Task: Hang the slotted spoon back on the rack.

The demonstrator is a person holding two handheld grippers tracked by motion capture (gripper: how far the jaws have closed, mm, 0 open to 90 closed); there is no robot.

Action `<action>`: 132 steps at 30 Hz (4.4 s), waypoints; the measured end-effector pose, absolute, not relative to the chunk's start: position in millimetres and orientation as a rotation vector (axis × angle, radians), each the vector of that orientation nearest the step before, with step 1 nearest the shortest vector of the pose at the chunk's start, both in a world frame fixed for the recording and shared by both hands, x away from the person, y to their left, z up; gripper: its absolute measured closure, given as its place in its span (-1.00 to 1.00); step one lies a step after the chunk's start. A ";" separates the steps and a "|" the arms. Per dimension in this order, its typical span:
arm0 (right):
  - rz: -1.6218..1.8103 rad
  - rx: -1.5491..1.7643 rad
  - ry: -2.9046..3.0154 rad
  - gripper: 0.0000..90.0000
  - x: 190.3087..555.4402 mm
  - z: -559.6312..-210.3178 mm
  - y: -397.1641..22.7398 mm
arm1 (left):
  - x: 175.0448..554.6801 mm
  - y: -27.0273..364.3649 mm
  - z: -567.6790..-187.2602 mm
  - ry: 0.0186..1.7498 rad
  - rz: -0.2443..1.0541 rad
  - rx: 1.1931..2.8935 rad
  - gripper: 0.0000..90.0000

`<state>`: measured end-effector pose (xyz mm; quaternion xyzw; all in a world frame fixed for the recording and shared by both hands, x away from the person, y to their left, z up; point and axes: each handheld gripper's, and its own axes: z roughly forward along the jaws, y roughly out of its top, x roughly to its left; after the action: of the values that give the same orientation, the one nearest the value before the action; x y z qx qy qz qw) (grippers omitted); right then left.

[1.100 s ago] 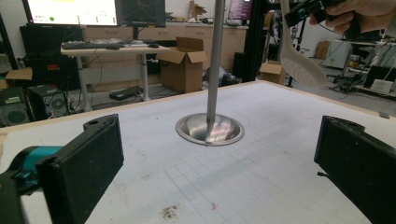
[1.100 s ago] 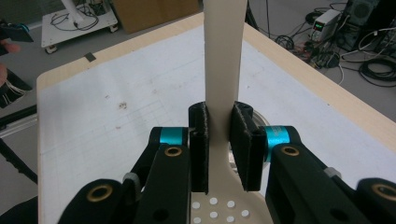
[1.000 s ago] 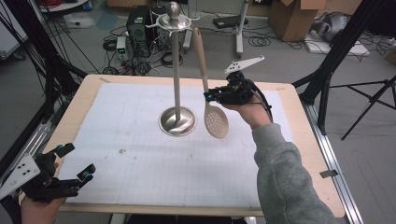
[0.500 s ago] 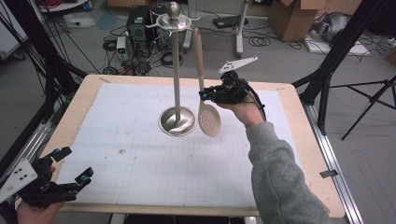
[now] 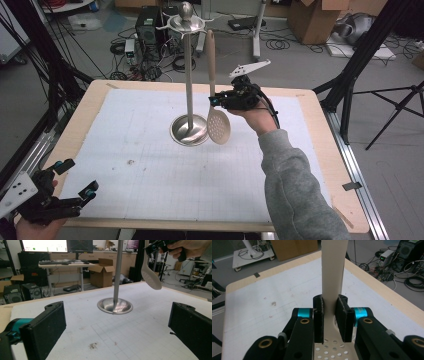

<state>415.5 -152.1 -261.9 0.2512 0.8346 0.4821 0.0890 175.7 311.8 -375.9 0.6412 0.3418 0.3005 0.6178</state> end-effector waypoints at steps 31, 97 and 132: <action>1.567 0.757 2.372 -0.66 397.5 -275.2 -183.9 | 185.9 310.1 -376.4 0.785 0.683 1.480 -0.96; 1.609 0.785 2.140 -0.75 301.8 -352.0 -290.3 | 232.9 272.9 -383.7 0.730 0.598 1.530 -0.96; 1.581 0.929 2.009 -0.75 270.7 -396.4 -338.8 | 238.4 265.5 -390.3 0.739 0.599 1.560 -0.96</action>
<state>270.7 -338.8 -396.4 0.3340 0.7223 0.5683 0.2094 238.4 265.5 -390.3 0.6759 0.3202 0.2596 0.6110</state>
